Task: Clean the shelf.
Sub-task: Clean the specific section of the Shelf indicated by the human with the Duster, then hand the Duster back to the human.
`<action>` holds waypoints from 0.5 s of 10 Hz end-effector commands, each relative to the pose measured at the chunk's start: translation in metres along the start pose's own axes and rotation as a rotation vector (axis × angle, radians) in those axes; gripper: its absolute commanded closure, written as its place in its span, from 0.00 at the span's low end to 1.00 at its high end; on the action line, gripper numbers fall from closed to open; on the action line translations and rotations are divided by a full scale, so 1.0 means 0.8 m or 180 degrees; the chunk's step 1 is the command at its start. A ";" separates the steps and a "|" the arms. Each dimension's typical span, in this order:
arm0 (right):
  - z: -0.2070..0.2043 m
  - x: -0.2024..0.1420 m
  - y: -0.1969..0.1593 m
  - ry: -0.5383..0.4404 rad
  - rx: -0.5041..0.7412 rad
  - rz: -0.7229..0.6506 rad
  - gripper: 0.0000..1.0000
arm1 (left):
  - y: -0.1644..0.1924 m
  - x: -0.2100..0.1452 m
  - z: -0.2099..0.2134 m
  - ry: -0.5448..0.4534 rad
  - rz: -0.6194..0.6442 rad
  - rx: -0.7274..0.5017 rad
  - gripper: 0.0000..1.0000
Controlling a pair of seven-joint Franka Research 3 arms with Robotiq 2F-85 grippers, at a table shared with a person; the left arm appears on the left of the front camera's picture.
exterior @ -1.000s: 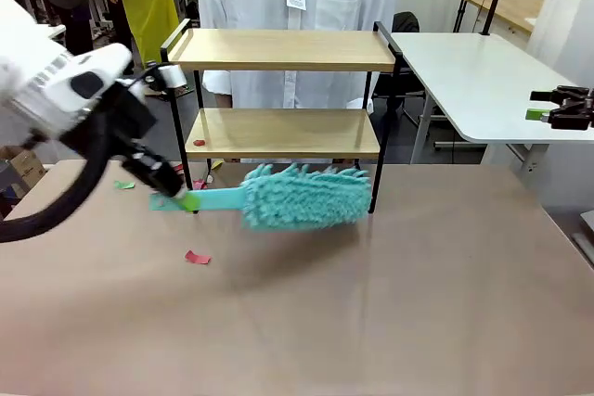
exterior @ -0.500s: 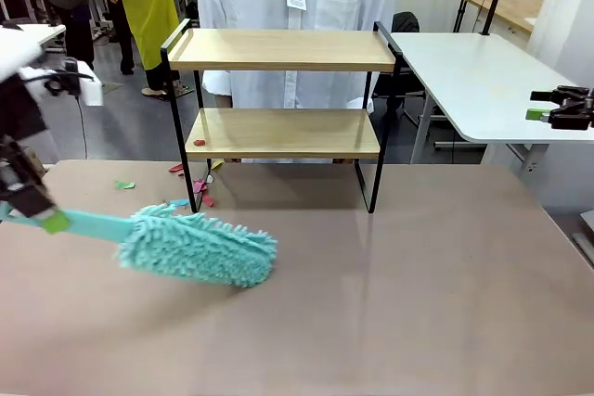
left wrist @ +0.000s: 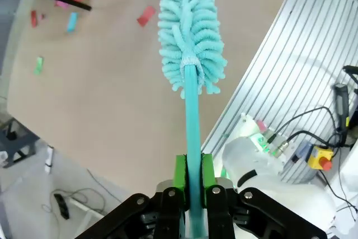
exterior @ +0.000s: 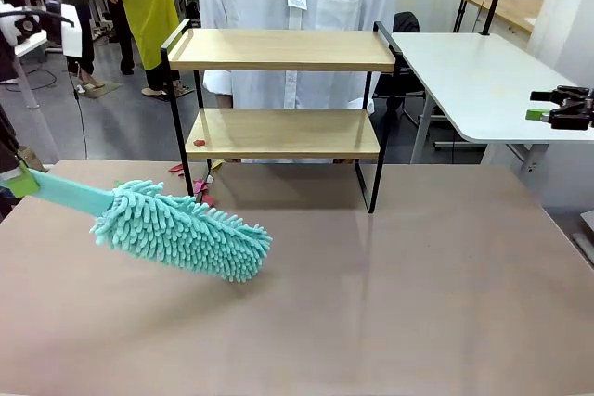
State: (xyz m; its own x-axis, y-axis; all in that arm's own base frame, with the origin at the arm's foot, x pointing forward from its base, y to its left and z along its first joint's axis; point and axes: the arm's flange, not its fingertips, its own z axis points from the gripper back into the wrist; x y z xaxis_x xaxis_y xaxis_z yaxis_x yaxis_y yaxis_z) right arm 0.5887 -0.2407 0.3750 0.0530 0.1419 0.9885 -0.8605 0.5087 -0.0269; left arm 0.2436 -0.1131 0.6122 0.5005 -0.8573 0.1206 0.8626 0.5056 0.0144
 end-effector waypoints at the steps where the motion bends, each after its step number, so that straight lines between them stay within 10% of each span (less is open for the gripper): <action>1: -0.002 0.005 0.000 0.0008 -0.0008 0.0023 0.00 | -0.002 -0.009 -0.013 -0.0015 0.0045 0.0017 0.87; 5: -0.002 0.005 0.000 0.0008 -0.0008 0.0023 0.00 | -0.002 -0.009 -0.013 -0.0015 0.0045 0.0017 0.87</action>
State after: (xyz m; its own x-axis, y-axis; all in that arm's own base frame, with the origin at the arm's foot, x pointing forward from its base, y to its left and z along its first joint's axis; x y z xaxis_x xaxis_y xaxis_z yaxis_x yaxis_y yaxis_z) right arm 0.5887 -0.2407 0.3750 0.0530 0.1419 0.9885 -0.8605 0.5088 -0.0269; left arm 0.2406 -0.1106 0.6022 0.5062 -0.8553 0.1108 0.8602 0.5100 0.0068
